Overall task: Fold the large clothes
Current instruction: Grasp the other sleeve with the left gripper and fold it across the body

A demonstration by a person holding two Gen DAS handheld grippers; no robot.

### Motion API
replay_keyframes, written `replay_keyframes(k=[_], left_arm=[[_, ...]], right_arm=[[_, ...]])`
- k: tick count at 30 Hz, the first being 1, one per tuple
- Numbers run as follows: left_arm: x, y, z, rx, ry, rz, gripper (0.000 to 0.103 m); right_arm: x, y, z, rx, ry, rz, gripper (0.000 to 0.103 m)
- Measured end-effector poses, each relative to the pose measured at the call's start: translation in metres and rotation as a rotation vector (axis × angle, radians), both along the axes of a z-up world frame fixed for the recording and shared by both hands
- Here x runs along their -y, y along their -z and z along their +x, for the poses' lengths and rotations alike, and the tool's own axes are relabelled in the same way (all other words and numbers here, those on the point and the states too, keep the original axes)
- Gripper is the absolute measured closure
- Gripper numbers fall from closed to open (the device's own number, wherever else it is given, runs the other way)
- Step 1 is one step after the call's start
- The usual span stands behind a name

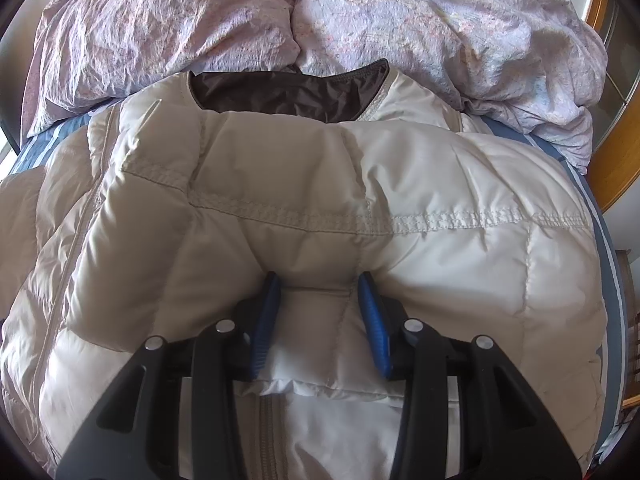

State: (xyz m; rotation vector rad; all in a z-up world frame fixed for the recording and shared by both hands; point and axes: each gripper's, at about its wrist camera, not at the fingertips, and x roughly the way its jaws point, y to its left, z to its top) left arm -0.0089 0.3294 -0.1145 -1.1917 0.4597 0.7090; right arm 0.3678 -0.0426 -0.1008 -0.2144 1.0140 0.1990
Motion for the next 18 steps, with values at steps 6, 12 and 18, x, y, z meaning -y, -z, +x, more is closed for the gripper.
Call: replay_keyframes(k=[6,12,18], left_arm=[[-0.012,-0.011,-0.003,0.017,-0.01,0.053,0.091],[-0.007,-0.052,0.012,0.052,0.06,0.199,0.096],[0.015,-0.107,0.048,0.127,0.177,0.355,0.097]], right_arm=[[0.0,0.0,0.0,0.0,-0.003,0.003,0.061],[0.001,0.0,0.0,0.0,-0.006,0.012,0.061],[0.004,-0.001,0.0,0.0,-0.011,0.025,0.06]])
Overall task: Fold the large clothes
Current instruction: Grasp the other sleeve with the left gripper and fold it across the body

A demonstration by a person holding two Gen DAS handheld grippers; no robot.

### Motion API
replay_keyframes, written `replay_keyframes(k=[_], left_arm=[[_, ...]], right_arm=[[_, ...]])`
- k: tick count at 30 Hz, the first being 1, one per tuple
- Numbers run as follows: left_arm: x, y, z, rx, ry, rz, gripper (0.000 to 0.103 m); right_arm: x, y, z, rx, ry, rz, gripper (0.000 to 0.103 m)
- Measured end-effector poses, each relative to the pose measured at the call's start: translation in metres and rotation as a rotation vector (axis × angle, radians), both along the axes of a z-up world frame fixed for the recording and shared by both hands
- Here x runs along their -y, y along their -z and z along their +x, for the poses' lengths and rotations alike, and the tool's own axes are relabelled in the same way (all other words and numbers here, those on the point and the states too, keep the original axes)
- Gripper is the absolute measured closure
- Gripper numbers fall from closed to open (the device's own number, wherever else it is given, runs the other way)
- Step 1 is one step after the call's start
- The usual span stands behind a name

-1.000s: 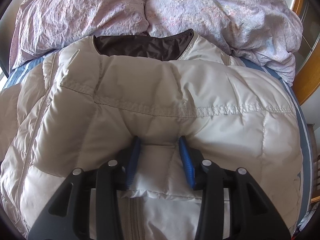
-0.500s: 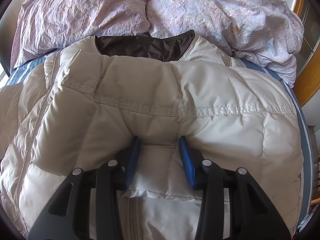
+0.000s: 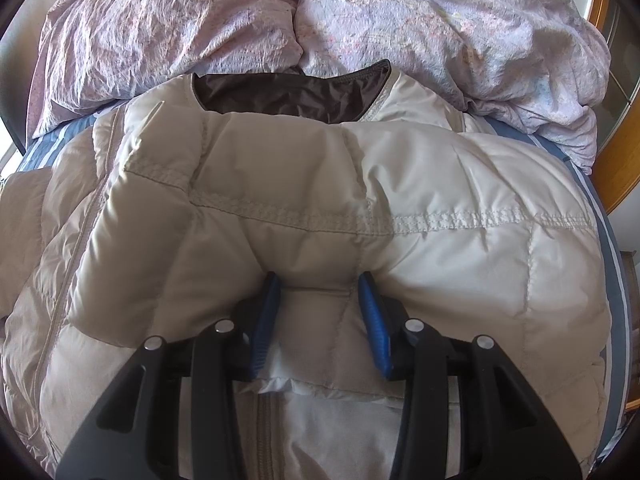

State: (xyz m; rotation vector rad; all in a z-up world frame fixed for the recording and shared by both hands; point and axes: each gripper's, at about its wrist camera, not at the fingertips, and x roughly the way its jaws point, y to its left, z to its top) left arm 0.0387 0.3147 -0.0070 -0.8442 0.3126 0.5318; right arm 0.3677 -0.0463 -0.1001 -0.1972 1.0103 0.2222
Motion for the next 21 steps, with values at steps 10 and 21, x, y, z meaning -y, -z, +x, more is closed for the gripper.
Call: replay_keyframes(k=[10,21], left_arm=[[0.078,-0.067,0.086,0.124,0.332,0.158,0.097],[0.189,-0.076,0.168,0.16,0.709,0.186,0.097]], right_arm=[[0.0,-0.001,0.001,-0.003,-0.001,0.011,0.06],[0.005,0.0,0.002,-0.018,-0.003,0.047,0.06]])
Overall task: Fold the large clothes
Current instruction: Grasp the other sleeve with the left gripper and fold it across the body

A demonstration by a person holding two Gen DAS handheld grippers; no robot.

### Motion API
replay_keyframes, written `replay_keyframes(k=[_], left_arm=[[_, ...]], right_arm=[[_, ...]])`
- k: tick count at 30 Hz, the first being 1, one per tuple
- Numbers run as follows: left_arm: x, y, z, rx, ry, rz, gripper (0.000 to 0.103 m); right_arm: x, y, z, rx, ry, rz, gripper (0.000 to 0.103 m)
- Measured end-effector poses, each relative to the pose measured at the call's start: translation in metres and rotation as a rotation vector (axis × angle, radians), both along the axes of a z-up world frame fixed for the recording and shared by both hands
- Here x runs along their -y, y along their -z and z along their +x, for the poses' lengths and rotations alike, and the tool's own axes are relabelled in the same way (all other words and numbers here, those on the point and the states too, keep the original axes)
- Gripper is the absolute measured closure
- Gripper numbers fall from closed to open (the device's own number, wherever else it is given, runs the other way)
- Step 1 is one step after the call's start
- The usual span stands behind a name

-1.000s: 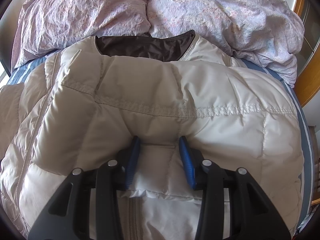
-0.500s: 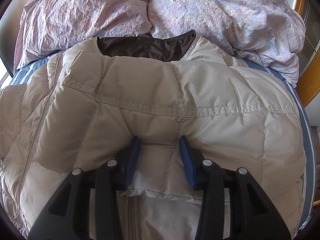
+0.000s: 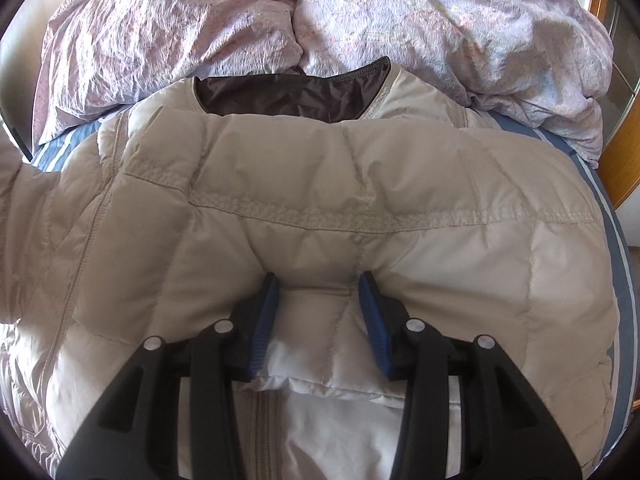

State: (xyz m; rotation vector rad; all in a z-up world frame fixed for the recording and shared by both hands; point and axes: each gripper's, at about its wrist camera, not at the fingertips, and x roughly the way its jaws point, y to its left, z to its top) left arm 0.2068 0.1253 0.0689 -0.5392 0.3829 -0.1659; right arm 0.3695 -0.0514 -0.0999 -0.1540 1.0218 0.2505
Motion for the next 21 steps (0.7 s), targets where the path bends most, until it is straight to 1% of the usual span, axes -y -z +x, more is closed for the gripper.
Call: replay_keyframes(k=[4,9,14,21], left_arm=[[0.031,0.017,0.022,-0.048,0.075,-0.007,0.097],[0.058,0.044,0.044,-0.118,0.119,0.001,0.097],[0.068,0.064,0.057,-0.184,0.145,-0.005,0.097],[0.09,0.088,0.071,-0.284,0.193,0.018,0.096]], right_arm=[[0.007,0.0,0.0,-0.016,-0.003,0.04,0.059],[0.017,-0.004,-0.003,-0.015,-0.01,0.077,0.057],[0.026,-0.009,-0.009,-0.004,0.0,0.099,0.057],[0.042,-0.015,-0.012,0.016,0.029,0.124,0.057]])
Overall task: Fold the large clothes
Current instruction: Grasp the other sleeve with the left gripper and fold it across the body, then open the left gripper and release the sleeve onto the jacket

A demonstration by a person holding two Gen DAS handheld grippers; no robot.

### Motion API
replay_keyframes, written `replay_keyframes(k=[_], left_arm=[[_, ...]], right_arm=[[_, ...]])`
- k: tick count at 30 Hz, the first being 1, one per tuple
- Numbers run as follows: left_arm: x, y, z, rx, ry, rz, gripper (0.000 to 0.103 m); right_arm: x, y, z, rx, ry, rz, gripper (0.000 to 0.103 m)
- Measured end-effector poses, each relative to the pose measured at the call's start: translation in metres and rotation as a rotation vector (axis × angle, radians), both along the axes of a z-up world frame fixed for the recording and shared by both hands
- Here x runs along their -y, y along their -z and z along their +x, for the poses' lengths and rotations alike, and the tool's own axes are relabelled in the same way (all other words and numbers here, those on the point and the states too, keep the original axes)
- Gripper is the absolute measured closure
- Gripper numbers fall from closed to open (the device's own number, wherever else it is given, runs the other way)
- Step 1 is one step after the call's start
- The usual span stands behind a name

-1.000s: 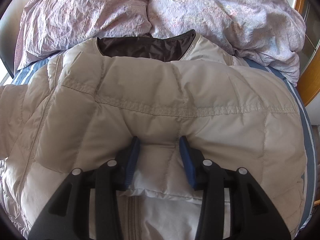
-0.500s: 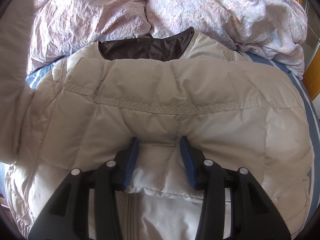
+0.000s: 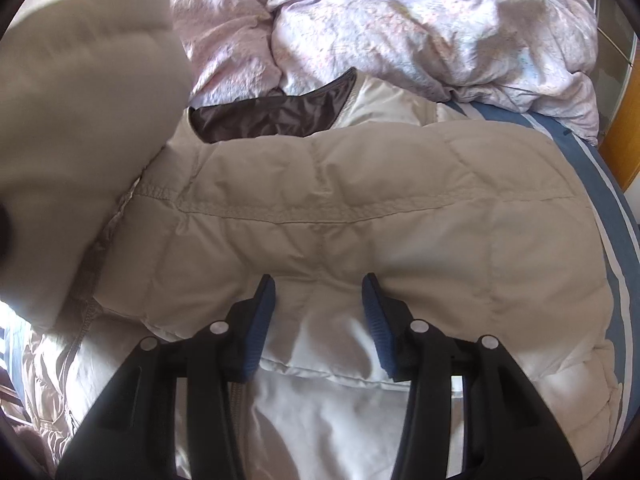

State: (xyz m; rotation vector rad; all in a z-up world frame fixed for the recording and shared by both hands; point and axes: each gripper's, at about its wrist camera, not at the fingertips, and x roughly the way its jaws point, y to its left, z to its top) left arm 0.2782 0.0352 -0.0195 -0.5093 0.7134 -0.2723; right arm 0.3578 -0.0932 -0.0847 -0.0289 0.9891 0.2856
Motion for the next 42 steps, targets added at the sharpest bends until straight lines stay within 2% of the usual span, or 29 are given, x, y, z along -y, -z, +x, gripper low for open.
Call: replay_keyframes(k=[2,5,6,7,10,15,20,23,27,29,36,42], left_arm=[[0.005,0.007,0.002,-0.026,0.013,0.006,0.092],[0.009,0.013,0.001,-0.049,0.039,0.001,0.068],[0.009,0.012,0.0,-0.045,0.039,0.004,0.046],[0.009,0.01,-0.003,-0.033,0.033,0.012,0.031],[0.005,-0.002,-0.01,0.003,0.021,0.04,0.025],[-0.019,-0.008,-0.017,0.001,-0.066,0.112,0.022],[-0.048,0.002,-0.021,-0.044,-0.183,0.206,0.022],[-0.06,0.011,-0.022,-0.074,-0.21,0.222,0.022],[-0.071,0.022,-0.019,-0.109,-0.23,0.23,0.022],[-0.075,0.026,-0.019,-0.118,-0.241,0.245,0.022],[-0.093,0.044,-0.008,-0.16,-0.303,0.296,0.022],[-0.095,0.055,-0.001,-0.187,-0.309,0.322,0.022]], right_arm=[[0.007,-0.003,0.0,0.006,0.017,0.013,0.057],[0.022,-0.01,-0.001,0.036,0.063,0.025,0.057],[0.026,-0.013,-0.002,0.048,0.075,0.025,0.057],[0.031,-0.017,-0.003,0.068,0.094,0.03,0.057],[0.045,-0.029,-0.006,0.109,0.147,0.043,0.058],[0.059,-0.051,-0.016,0.211,0.217,0.066,0.059],[0.035,-0.056,-0.025,0.231,0.058,0.114,0.064],[0.014,-0.054,-0.029,0.246,-0.023,0.107,0.064],[-0.011,-0.038,-0.02,0.177,-0.104,0.059,0.066],[-0.017,-0.028,-0.017,0.144,-0.095,0.02,0.067],[-0.018,-0.006,-0.009,0.08,-0.083,-0.011,0.068],[-0.015,0.004,0.003,0.014,-0.071,0.012,0.068]])
